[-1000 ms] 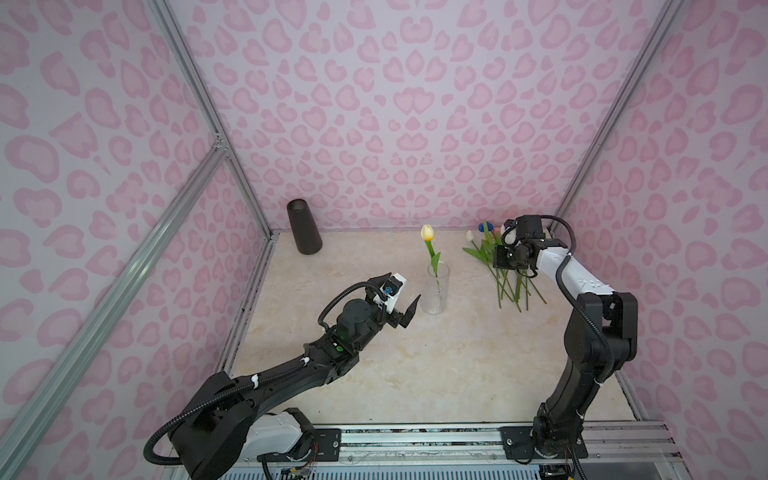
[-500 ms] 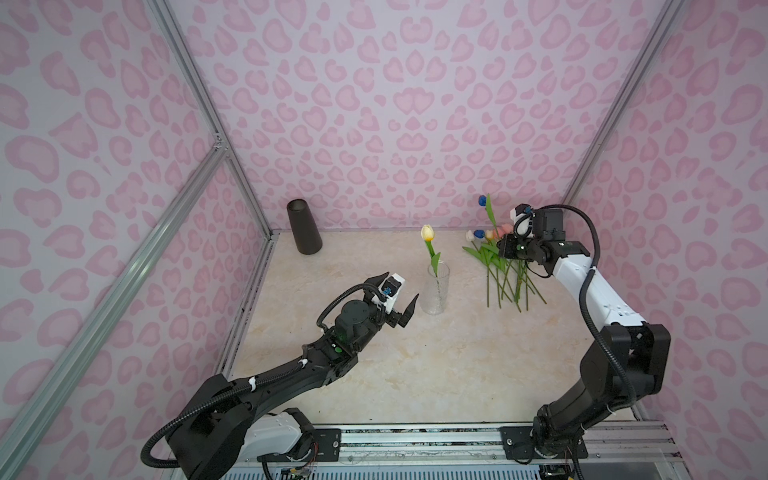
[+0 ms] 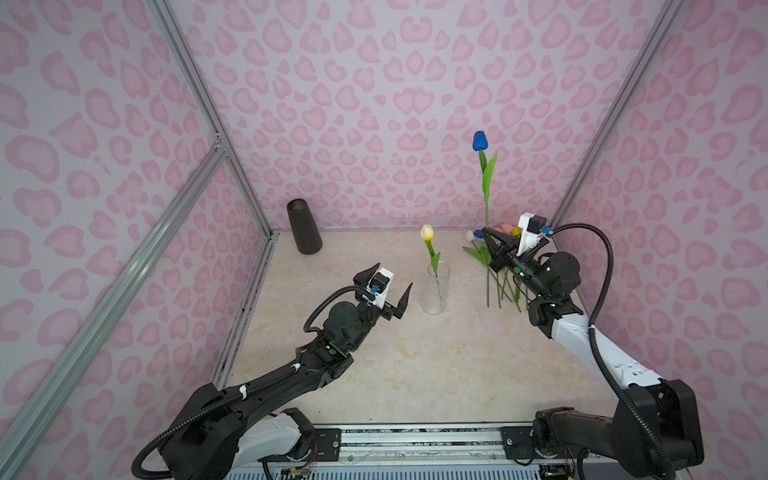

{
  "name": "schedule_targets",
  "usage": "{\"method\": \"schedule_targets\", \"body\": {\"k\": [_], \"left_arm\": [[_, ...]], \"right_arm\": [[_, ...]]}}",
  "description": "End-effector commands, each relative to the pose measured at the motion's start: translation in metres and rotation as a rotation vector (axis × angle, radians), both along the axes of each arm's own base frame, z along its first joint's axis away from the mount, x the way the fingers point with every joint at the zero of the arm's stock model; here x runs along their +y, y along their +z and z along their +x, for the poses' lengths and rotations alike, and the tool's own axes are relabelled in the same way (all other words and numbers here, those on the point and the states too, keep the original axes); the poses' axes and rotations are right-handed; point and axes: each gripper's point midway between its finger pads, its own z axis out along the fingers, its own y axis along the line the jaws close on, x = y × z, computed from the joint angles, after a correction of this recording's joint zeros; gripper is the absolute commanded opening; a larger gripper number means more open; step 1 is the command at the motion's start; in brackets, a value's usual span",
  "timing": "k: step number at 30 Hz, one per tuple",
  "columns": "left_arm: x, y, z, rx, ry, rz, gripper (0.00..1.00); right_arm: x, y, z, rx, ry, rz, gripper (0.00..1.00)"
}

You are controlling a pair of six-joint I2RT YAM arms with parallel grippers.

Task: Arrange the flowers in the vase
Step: 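Carry the blue tulip over the glass vase and lower its stem inside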

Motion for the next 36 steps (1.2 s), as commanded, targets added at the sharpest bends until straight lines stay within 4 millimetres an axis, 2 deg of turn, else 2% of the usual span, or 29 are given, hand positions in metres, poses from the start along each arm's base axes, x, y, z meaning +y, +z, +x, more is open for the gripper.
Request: {"method": "schedule_targets", "body": {"k": [1, 5, 8, 14, 19, 24, 32, 33, 35, 36], "left_arm": [[0.000, 0.023, -0.002, -0.053, -0.027, -0.070, 0.97], [-0.003, 0.032, -0.001, -0.072, -0.040, -0.060, 0.97], [-0.003, 0.050, -0.003, -0.113, -0.049, -0.061, 0.97], [-0.007, 0.076, -0.001, -0.162, -0.102, -0.054, 0.97], [-0.019, 0.089, 0.012, -0.175, -0.148, -0.025, 0.97], [-0.031, 0.099, 0.025, -0.180, -0.190, -0.016, 0.97], [-0.041, 0.095, 0.033, -0.164, -0.209, 0.005, 0.97], [-0.041, 0.094, 0.034, -0.165, -0.207, 0.010, 0.97], [-0.040, 0.095, 0.036, -0.169, -0.195, 0.022, 0.97], [-0.040, 0.095, 0.037, -0.169, -0.192, 0.026, 0.97]], "right_arm": [[0.019, 0.043, -0.037, -0.289, 0.110, 0.127, 0.00], [0.042, 0.019, -0.021, -0.277, 0.169, 0.196, 0.00], [0.062, 0.000, -0.006, -0.261, 0.190, 0.156, 0.00], [0.076, -0.045, 0.010, -0.220, 0.163, 0.074, 0.00], [0.080, -0.078, 0.014, -0.178, 0.138, 0.019, 0.00], [0.079, -0.097, 0.017, -0.174, 0.109, -0.031, 0.00], [0.076, -0.115, 0.018, -0.155, 0.087, -0.071, 0.00], [0.075, -0.115, 0.017, -0.156, 0.087, -0.072, 0.01], [0.074, -0.114, 0.016, -0.160, 0.088, -0.075, 0.10], [0.074, -0.114, 0.015, -0.164, 0.089, -0.077, 0.11]]}}
